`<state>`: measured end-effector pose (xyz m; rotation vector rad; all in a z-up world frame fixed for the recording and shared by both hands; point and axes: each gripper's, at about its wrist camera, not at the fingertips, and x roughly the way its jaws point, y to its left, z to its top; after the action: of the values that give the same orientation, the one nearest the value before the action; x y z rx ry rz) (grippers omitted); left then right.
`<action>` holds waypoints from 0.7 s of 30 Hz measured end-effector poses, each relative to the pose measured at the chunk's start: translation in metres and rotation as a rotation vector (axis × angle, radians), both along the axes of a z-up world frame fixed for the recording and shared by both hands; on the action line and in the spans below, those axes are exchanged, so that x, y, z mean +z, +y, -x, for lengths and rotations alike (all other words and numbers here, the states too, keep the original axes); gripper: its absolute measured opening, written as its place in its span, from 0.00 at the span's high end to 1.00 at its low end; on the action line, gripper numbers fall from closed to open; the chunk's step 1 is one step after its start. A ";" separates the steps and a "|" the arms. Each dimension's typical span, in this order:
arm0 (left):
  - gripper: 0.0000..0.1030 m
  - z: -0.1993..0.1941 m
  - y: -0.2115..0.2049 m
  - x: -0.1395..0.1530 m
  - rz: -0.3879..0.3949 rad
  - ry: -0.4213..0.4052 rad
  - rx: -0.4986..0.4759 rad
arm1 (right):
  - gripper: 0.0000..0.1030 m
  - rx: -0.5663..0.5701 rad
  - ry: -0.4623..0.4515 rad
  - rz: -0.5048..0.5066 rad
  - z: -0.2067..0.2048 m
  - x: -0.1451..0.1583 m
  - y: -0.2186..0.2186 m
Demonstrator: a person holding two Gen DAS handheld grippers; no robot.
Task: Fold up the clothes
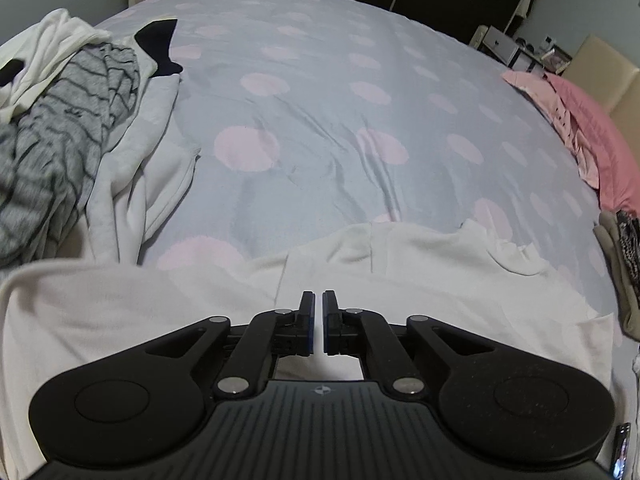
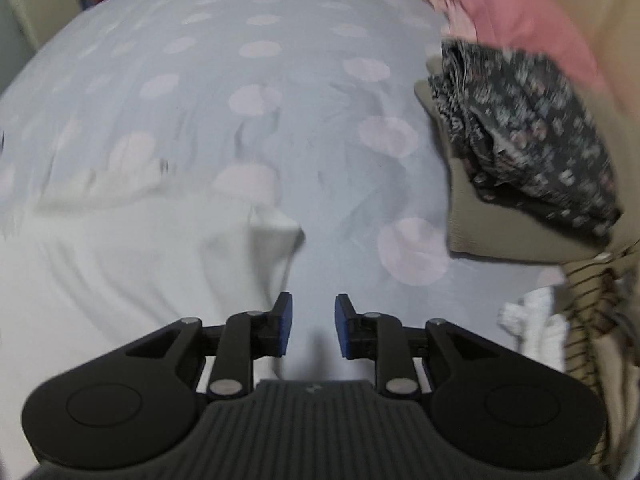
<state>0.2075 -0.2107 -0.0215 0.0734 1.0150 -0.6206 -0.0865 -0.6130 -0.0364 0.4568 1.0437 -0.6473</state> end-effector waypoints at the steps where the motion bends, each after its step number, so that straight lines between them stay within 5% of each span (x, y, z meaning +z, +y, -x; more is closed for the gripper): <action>1: 0.92 -0.002 -0.001 0.000 0.000 -0.006 -0.009 | 0.67 -0.016 -0.001 -0.030 -0.007 0.000 -0.007; 3: 0.90 -0.004 -0.001 -0.002 0.010 -0.015 -0.016 | 0.59 -0.052 0.002 -0.084 -0.022 -0.003 -0.020; 14: 0.90 -0.010 -0.015 -0.016 0.026 -0.016 -0.091 | 0.61 -0.260 0.104 -0.297 -0.082 -0.049 -0.060; 15: 0.90 -0.011 -0.016 -0.016 0.032 -0.013 -0.095 | 0.63 -0.260 0.122 -0.311 -0.085 -0.054 -0.060; 17: 0.90 -0.013 -0.016 -0.017 0.042 -0.015 -0.098 | 0.90 -0.241 0.151 -0.330 -0.091 -0.060 -0.058; 21: 0.90 -0.017 -0.016 -0.018 0.057 -0.010 -0.084 | 0.94 -0.203 0.217 -0.262 -0.099 -0.052 -0.056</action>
<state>0.2244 -0.2263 -0.0395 0.0694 0.9875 -0.7250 0.0125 -0.6694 -0.0882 0.7400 1.3061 -0.7553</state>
